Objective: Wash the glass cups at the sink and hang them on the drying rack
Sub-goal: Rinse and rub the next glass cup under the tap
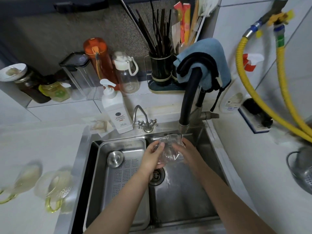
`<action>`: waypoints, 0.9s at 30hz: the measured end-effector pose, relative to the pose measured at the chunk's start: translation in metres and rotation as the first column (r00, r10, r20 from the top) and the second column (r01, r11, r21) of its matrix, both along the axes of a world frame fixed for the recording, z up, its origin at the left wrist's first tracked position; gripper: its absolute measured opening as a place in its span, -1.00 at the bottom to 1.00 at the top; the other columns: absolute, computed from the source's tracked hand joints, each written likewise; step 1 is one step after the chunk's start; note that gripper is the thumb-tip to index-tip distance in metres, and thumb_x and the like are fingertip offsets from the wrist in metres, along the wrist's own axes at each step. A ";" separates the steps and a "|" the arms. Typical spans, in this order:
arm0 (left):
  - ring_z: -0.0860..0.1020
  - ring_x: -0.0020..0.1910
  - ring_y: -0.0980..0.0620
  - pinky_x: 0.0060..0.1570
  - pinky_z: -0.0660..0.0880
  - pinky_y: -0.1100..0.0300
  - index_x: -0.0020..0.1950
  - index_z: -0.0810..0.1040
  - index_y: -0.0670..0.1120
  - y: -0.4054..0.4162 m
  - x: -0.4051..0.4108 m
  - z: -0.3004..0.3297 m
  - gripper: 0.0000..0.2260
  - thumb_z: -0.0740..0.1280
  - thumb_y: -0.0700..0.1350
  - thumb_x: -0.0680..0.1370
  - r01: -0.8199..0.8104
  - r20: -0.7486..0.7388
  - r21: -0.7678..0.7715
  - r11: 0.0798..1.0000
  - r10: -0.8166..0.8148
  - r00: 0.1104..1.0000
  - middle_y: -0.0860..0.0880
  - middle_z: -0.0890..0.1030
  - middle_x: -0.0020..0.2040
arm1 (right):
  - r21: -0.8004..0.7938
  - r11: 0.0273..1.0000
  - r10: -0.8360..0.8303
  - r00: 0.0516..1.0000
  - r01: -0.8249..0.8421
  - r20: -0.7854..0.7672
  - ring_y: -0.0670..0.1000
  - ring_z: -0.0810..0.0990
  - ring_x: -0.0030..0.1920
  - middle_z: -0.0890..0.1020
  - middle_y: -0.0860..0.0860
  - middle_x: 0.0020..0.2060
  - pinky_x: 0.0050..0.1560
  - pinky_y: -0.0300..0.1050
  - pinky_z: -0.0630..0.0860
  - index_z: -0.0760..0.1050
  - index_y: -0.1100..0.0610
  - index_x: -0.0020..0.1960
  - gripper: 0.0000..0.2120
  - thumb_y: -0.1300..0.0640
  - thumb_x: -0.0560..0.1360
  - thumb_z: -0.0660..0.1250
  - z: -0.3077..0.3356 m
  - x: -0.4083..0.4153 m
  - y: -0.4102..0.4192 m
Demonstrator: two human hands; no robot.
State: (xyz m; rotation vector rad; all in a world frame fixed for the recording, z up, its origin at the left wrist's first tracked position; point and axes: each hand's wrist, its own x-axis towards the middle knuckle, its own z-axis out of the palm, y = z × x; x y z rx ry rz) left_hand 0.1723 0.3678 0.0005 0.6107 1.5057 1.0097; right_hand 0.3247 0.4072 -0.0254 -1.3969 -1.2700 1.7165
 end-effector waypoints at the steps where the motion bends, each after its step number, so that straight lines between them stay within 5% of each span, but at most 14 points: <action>1: 0.54 -0.19 0.14 -0.15 0.60 0.16 0.38 0.42 0.07 -0.001 0.001 0.001 -0.60 0.34 0.07 0.55 0.002 0.008 -0.003 1.000 -0.002 1.000 0.04 0.56 0.13 | -0.011 1.000 -0.001 1.000 0.001 -0.011 -0.03 0.56 0.24 0.56 -0.11 0.25 0.24 0.20 0.48 0.46 -0.22 0.27 -0.41 -0.31 0.29 0.47 0.003 -0.003 0.003; 5: 0.51 0.01 0.22 0.08 0.60 0.05 0.48 0.30 0.17 -0.006 0.003 0.002 -0.42 0.42 0.06 0.49 0.051 0.000 0.034 0.998 -0.051 0.999 0.00 0.41 0.31 | -0.033 0.999 -0.003 0.999 0.001 -0.044 -0.05 0.63 0.00 0.62 -0.10 0.00 0.06 0.09 0.60 0.54 -0.19 0.01 -0.91 -0.12 0.52 0.31 0.025 -0.013 0.003; 9: 0.56 0.05 0.14 -0.08 0.60 0.15 0.48 0.30 0.14 -0.008 0.004 0.003 -0.40 0.40 0.14 0.48 0.043 -0.008 0.006 0.999 -0.043 0.999 0.03 0.47 0.26 | -0.061 0.998 0.035 0.999 -0.036 -0.017 -0.02 0.60 0.08 0.60 -0.12 0.09 0.15 0.08 0.53 0.49 -0.13 0.15 -0.71 -0.24 0.52 0.23 0.031 -0.010 0.001; 14: 0.53 0.22 -0.05 -0.14 0.55 0.18 0.41 0.38 0.12 0.006 0.017 0.002 -0.45 0.36 0.25 0.46 0.097 -0.073 -0.047 0.994 -0.101 0.992 0.05 0.52 0.29 | -0.075 0.997 -0.013 0.999 0.016 0.049 0.00 0.59 0.04 0.57 0.03 0.16 0.17 0.13 0.52 0.52 -0.11 0.03 -0.82 -0.15 0.57 0.20 0.028 0.003 0.002; 17: 0.56 0.20 -0.11 -0.10 0.60 0.09 0.33 0.47 0.08 0.019 0.036 0.004 -0.49 0.37 0.27 0.45 0.121 -0.106 -0.049 0.991 -0.126 0.986 -0.01 0.57 0.24 | -0.132 0.984 -0.110 0.992 0.117 0.058 0.03 0.61 -0.04 0.63 -0.03 -0.03 -0.05 0.09 0.61 0.58 -0.03 0.00 -0.67 -0.24 0.54 0.20 0.029 0.019 -0.002; 21: 0.54 0.22 -0.19 0.07 0.59 -0.04 0.18 0.58 0.14 0.034 0.059 0.002 -0.34 0.32 0.49 0.22 0.149 -0.229 -0.048 0.988 -0.156 0.961 -0.09 0.57 0.21 | -0.120 0.980 -0.153 0.987 0.159 0.058 0.26 0.61 0.10 0.62 0.12 -0.01 -0.21 -0.02 0.57 0.50 0.10 0.14 -0.58 -0.23 0.56 0.18 0.030 0.037 -0.003; 24: 0.55 0.15 -0.14 0.09 0.58 -0.08 0.22 0.52 0.10 0.041 0.065 0.000 -0.21 0.30 0.53 0.13 0.143 -0.266 -0.026 0.989 -0.145 0.953 -0.09 0.52 0.22 | 0.012 0.991 -0.134 0.975 0.134 0.179 0.06 0.63 -0.01 0.59 0.07 0.11 -0.28 -0.17 0.58 0.47 -0.03 0.23 -0.63 -0.22 0.53 0.25 0.019 0.045 -0.003; 27: 0.56 0.18 -0.13 0.18 0.54 -0.13 0.39 0.37 0.14 0.032 0.056 0.003 -0.13 0.42 0.43 0.14 0.190 -0.259 -0.007 0.982 -0.185 0.948 -0.13 0.50 0.27 | 0.008 0.991 -0.132 0.991 0.132 0.006 -0.03 0.68 -0.05 0.59 0.07 0.13 -0.12 -0.08 0.59 0.39 -0.03 0.31 -0.51 -0.23 0.47 0.35 0.012 0.051 -0.009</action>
